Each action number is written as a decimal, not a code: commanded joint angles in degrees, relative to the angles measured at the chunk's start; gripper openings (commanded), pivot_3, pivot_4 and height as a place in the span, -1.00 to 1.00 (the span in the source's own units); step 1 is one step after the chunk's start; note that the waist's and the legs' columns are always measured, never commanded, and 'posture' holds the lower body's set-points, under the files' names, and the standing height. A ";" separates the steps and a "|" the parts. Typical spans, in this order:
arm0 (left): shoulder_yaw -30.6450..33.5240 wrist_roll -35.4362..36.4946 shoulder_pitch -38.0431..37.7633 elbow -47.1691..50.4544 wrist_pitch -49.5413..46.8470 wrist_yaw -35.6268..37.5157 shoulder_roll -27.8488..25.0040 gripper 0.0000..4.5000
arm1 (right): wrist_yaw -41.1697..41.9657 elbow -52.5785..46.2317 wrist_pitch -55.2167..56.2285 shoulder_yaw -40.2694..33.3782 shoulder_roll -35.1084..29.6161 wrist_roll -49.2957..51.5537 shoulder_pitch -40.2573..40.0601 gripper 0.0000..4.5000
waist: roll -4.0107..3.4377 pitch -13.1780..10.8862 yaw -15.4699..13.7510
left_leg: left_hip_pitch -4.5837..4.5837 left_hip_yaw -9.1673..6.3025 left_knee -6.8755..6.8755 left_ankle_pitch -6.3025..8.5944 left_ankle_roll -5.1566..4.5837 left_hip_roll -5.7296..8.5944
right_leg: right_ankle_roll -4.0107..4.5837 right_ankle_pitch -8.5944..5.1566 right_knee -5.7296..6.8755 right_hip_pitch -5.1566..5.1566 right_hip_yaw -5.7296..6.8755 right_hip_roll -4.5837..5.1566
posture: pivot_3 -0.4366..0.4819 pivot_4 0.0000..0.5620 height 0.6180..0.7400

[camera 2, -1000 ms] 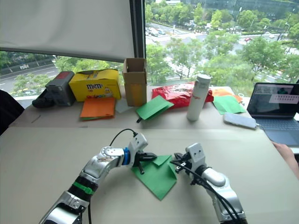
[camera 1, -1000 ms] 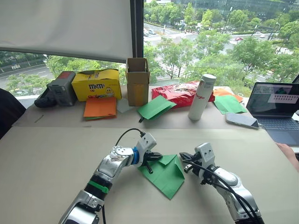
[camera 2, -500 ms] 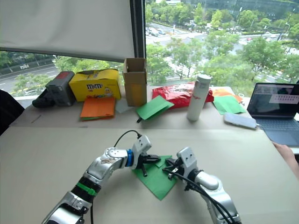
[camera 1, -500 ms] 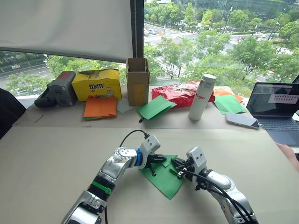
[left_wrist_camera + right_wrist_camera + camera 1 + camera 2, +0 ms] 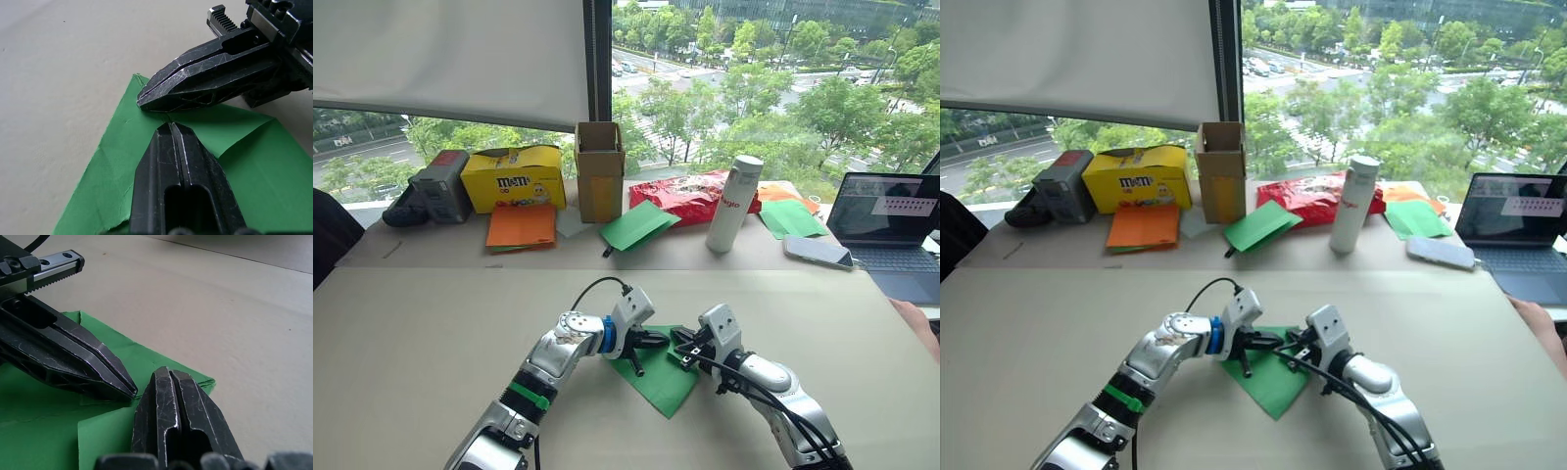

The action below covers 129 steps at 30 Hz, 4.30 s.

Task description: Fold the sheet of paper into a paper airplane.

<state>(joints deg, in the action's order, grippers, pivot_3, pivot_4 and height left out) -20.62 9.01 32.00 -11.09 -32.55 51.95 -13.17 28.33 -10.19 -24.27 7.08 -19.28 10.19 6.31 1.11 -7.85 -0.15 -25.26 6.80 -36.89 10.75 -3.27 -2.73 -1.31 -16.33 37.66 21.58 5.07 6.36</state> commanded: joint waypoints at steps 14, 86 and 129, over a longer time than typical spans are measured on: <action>0.57 -1.07 0.14 -3.32 0.21 -1.55 -0.16 -0.98 | 18.89 -17.75 -14.91 -0.87 -28.14 4.91 -6.12 -1.00 | -0.01 -0.03 -0.39 | -0.03 -0.01 0.01 0.08 -0.13 0.00 | 0.02 -0.01 -0.13 -0.03 0.00 0.05 | -0.05 -0.47 1.00; 2.17 0.07 -2.76 -4.43 -0.94 -1.31 0.46 -0.98 | 7.89 -22.73 -27.46 -2.96 -14.47 17.96 -0.93 -1.00 | 0.12 0.04 -0.39 | 0.09 -0.18 0.06 0.18 -0.24 -0.07 | 0.11 0.01 -0.64 -0.20 0.19 0.09 | -0.05 -0.47 1.00; 1.70 0.25 -2.92 -3.91 -0.69 -0.36 -0.52 -1.00 | -6.58 -24.38 -41.34 -15.93 -6.52 29.10 -5.02 0.45 | 0.08 0.01 -0.47 | -0.02 -0.19 0.12 0.22 -0.31 -0.08 | 0.12 0.01 -0.84 -0.13 0.17 0.15 | -0.05 -0.47 1.00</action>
<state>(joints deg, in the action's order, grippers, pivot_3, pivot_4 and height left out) -17.63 10.49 30.48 -12.76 -32.18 51.96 -12.99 24.58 -34.58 -65.73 -7.40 -26.83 39.46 0.19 1.19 -7.84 -0.62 -25.28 6.61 -36.77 10.98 -3.57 -2.81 -1.19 -16.32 36.82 21.46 5.24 6.51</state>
